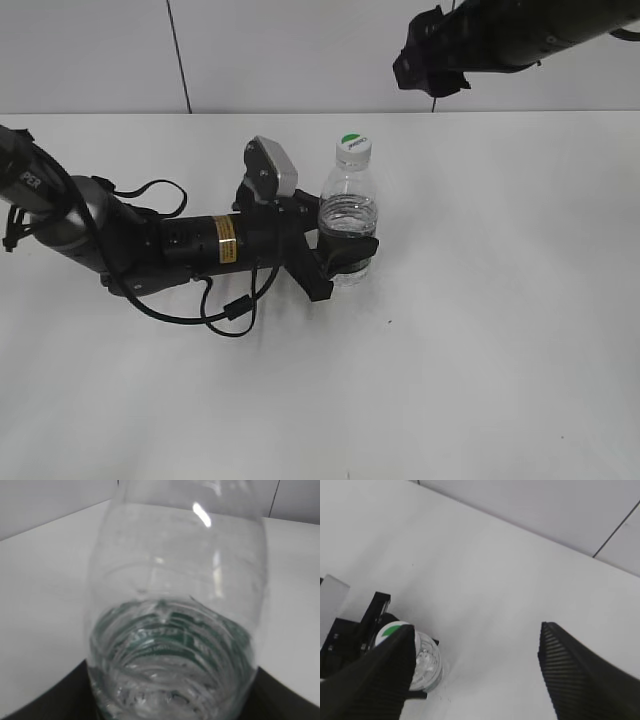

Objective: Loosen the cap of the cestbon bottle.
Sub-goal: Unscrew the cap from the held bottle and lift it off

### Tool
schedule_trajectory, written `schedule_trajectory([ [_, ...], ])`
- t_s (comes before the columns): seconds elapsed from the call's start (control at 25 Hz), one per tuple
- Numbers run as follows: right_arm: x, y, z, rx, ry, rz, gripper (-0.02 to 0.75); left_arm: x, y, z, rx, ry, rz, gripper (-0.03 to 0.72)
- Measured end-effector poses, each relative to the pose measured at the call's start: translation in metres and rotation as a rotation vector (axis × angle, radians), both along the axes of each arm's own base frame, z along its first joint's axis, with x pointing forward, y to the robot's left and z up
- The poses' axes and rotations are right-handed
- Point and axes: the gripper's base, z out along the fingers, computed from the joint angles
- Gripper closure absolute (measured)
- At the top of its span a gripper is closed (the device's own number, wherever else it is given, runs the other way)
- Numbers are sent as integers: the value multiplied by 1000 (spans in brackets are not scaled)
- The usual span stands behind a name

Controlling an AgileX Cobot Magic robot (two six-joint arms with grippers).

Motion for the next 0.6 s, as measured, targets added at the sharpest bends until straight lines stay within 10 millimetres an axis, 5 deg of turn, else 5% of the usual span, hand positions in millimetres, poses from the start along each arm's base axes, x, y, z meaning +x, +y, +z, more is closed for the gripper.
schedule_trajectory([
  [0.44, 23, 20, 40, -135, 314, 46, 210, 0, 0, 0, 0, -1, 0, 276],
  [0.6, 31, 30, 40, -146, 417, 66, 211, 0, 0, 0, 0, -1, 0, 276],
])
